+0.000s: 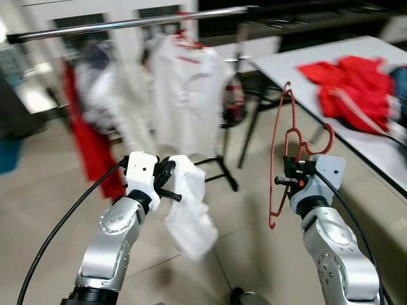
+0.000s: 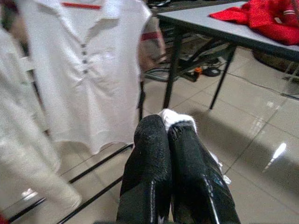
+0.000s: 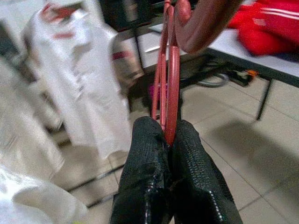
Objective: Hang hanger
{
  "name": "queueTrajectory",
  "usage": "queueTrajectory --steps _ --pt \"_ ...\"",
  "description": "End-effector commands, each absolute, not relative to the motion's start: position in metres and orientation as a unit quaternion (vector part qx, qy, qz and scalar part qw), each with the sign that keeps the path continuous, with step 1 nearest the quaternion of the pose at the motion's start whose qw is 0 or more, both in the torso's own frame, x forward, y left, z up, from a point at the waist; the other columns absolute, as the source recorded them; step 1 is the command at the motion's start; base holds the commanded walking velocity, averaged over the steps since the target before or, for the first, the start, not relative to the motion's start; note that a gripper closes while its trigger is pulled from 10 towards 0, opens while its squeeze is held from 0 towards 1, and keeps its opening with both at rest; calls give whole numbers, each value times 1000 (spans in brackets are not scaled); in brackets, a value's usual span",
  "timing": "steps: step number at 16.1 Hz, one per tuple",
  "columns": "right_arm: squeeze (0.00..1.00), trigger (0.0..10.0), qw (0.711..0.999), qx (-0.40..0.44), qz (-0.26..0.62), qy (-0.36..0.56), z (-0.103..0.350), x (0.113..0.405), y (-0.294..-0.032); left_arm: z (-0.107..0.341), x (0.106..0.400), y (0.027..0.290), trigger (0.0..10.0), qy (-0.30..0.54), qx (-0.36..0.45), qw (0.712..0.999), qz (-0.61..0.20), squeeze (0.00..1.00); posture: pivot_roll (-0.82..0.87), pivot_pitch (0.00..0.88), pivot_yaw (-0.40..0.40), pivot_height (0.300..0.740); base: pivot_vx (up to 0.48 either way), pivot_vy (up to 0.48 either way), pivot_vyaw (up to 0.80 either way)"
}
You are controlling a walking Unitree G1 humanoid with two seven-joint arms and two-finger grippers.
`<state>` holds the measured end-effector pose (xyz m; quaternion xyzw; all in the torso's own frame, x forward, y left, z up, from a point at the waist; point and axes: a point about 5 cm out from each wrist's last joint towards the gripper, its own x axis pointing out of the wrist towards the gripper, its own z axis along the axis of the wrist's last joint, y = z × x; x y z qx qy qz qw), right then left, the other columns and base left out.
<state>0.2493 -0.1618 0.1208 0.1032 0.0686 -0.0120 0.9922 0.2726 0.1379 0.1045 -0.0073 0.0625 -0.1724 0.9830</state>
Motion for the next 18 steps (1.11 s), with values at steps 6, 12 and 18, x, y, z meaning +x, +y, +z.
queueTrajectory --steps 6,12,18 --pt "0 10000 990 126 -26 54 124 246 -168 108 273 128 10000 35 -52 987 -148 0 4 0 62 740 0 0 -800" --pt "0 10000 993 80 -18 85 119 247 -167 102 267 127 10000 61 -46 980 -186 0 2 0 46 740 0 0 -788" --pt "0 10000 995 60 4 80 127 249 -155 110 266 142 10000 49 -15 984 -169 0 55 0 25 740 0 0 -770"
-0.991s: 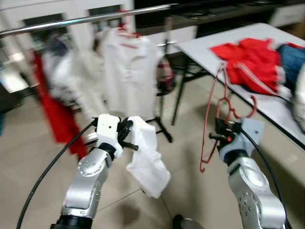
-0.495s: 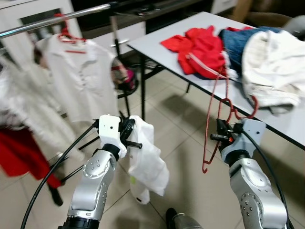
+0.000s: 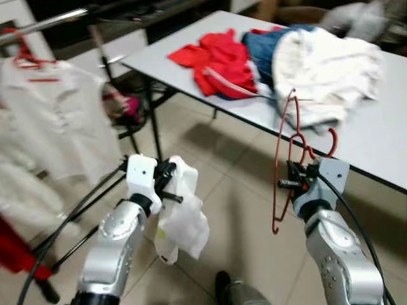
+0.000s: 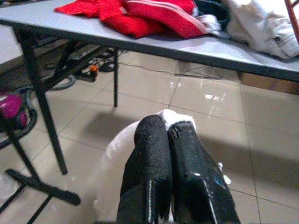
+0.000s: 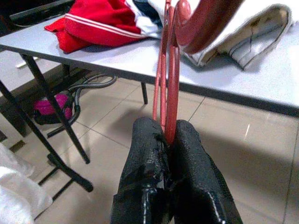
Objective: Hang hanger
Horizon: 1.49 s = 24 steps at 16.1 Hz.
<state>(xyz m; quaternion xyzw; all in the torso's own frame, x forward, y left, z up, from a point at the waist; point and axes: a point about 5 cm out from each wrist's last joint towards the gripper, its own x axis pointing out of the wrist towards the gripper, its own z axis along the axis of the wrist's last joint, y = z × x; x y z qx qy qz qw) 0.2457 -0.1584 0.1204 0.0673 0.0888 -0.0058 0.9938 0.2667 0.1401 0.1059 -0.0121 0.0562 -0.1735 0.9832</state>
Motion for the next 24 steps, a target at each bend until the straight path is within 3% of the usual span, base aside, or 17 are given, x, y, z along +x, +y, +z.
queueTrajectory --steps 1,4,5,6,7,8,9,10,11,12,16,20,24 --pt "0 10000 996 43 11 81 127 250 -153 112 266 146 9608 48 -8 984 -169 0 56 0 16 740 0 0 -769" --pt "0 10000 996 39 13 77 132 251 -155 114 270 153 10000 48 -4 987 -153 0 34 0 20 740 0 0 -769" --pt "0 10000 996 38 9 78 132 251 -156 115 271 151 8078 44 -10 986 -162 0 24 0 20 740 0 0 -769" --pt "0 10000 996 37 7 78 133 251 -156 116 272 151 8078 42 -18 985 -167 0 15 0 22 740 0 0 -769" --pt "0 0 997 62 12 50 142 245 -158 118 272 147 0 39 -42 981 -185 0 6 0 30 740 0 0 -800" --pt "0 0 997 61 9 48 144 243 -160 120 272 145 0 39 -46 981 -182 0 10 0 37 740 0 0 -800" --pt "0 8353 998 47 4 50 145 242 -161 120 272 143 0 39 -46 981 -183 0 11 0 39 740 0 0 -800" --pt "0 10000 998 30 -2 54 146 240 -162 123 272 140 1020 38 -46 981 -185 0 14 0 44 740 0 0 -800" --pt "0 10000 998 29 -2 54 146 239 -162 124 272 139 3373 38 -46 981 -185 0 14 0 44 740 0 0 -800" --pt "0 10000 998 27 -4 56 147 234 -158 129 272 137 10000 22 -56 978 -199 0 5 0 39 740 0 0 -800" --pt "0 10000 993 -74 4 97 142 227 -166 125 266 139 10000 46 -75 979 -182 0 -10 0 50 740 0 0 -772" --pt "0 10000 993 -37 -4 116 139 231 -167 127 270 129 10000 29 -41 983 -176 0 -5 0 40 740 0 0 -692" --pt "0 10000 990 -45 -18 132 134 231 -167 132 276 129 10000 28 -29 984 -171 0 -9 0 36 736 0 -366 -530"
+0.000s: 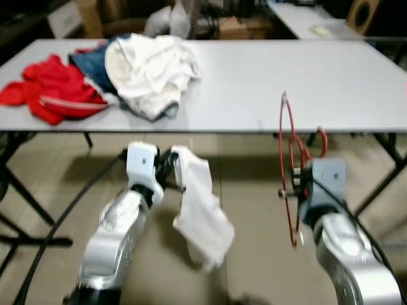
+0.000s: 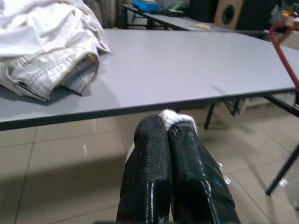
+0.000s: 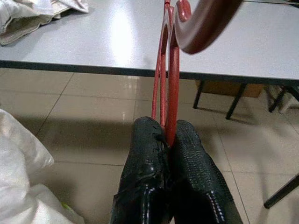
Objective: Hang hanger
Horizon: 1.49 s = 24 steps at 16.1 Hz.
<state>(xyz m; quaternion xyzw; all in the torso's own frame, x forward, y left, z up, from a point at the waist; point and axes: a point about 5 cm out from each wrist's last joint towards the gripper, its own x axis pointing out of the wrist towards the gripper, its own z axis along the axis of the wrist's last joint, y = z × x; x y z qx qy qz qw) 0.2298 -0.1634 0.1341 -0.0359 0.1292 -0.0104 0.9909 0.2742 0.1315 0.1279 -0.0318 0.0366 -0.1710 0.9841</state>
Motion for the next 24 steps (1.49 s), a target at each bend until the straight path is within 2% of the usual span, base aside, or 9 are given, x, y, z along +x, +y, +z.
queueTrajectory --steps 1,3,7,9,11,12,14,19,24 --pt "0 10000 990 -52 -15 128 135 232 -169 132 277 129 10000 27 -29 985 -169 0 -4 0 42 727 0 -401 0" --pt "0 10000 990 -66 9 128 135 232 -170 132 276 124 10000 27 -30 985 -170 0 -3 0 50 723 0 -401 0" --pt "0 10000 993 -50 3 103 144 232 -175 128 277 120 10000 33 -31 984 -170 0 -9 0 54 723 0 -400 0" --pt "0 10000 994 -73 3 76 149 235 -175 129 279 121 10000 32 -21 984 -171 0 -9 0 52 723 0 -401 0" --pt "0 10000 997 -29 -2 72 149 234 -176 129 279 123 10000 31 -10 984 -175 0 -7 0 48 723 0 -369 0" --pt "0 10000 997 -2 -2 71 149 233 -176 131 277 121 10000 18 19 982 -189 0 -8 0 49 723 0 0 0" --pt "0 10000 997 29 10 68 151 232 -173 129 276 119 10000 33 15 981 -191 0 -8 0 52 723 0 0 0" --pt "0 10000 998 1 9 61 153 235 -173 136 283 113 10000 25 -30 977 -208 0 -18 0 57 723 0 0 0" --pt "0 10000 998 2 -4 61 155 238 -179 136 288 118 10000 28 -37 980 -195 0 -20 0 53 723 275 0 -750"
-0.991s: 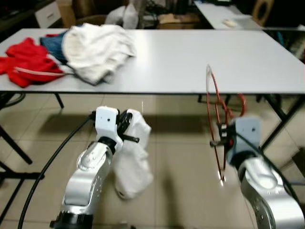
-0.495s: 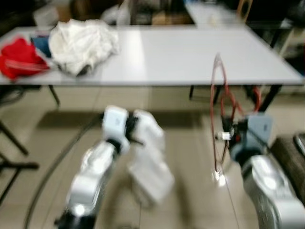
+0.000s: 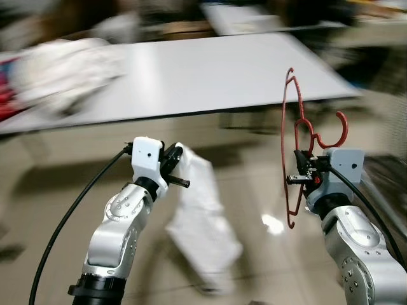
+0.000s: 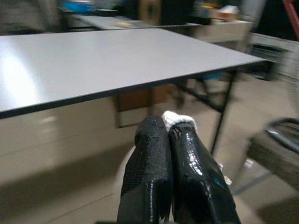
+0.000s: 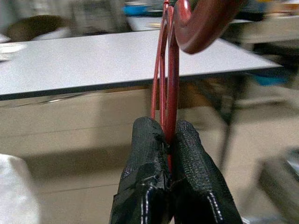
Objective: Hang hanger
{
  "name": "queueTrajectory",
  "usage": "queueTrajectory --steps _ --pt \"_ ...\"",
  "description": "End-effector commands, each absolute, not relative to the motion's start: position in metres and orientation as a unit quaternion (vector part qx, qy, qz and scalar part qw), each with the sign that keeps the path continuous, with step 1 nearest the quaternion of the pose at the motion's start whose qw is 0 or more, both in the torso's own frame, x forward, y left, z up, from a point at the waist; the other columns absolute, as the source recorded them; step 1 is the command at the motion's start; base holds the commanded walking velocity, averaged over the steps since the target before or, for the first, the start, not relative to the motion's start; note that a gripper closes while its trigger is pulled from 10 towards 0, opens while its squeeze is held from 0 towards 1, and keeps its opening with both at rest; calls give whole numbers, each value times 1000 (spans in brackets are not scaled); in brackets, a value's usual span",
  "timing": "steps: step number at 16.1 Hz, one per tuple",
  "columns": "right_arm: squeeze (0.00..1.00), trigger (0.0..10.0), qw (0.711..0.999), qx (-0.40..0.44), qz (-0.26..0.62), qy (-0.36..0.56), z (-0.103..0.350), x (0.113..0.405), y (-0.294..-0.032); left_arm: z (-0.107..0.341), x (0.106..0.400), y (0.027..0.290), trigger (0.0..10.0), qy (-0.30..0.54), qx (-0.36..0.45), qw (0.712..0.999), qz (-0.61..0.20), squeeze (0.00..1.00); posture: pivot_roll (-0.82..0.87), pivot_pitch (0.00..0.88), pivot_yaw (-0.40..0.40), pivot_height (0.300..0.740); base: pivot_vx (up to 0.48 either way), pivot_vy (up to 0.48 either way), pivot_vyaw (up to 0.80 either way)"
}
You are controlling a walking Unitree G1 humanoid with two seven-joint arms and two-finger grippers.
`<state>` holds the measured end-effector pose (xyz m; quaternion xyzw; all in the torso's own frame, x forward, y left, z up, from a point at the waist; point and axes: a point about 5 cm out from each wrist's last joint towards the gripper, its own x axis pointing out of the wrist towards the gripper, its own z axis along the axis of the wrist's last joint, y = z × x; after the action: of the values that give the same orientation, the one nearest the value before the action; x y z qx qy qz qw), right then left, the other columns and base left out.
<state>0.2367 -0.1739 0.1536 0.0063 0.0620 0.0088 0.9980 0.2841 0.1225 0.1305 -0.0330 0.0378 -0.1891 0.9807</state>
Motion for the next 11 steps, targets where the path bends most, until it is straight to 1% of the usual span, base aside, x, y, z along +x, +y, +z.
queueTrajectory --steps 1,11 --pt "0 10000 998 3 -2 58 155 239 -178 137 289 118 10000 26 -37 980 -194 0 -19 0 51 723 322 0 -450" --pt "0 10000 998 -10 14 52 158 241 -175 141 299 123 10000 17 -44 983 -175 0 -30 0 53 723 350 0 0"
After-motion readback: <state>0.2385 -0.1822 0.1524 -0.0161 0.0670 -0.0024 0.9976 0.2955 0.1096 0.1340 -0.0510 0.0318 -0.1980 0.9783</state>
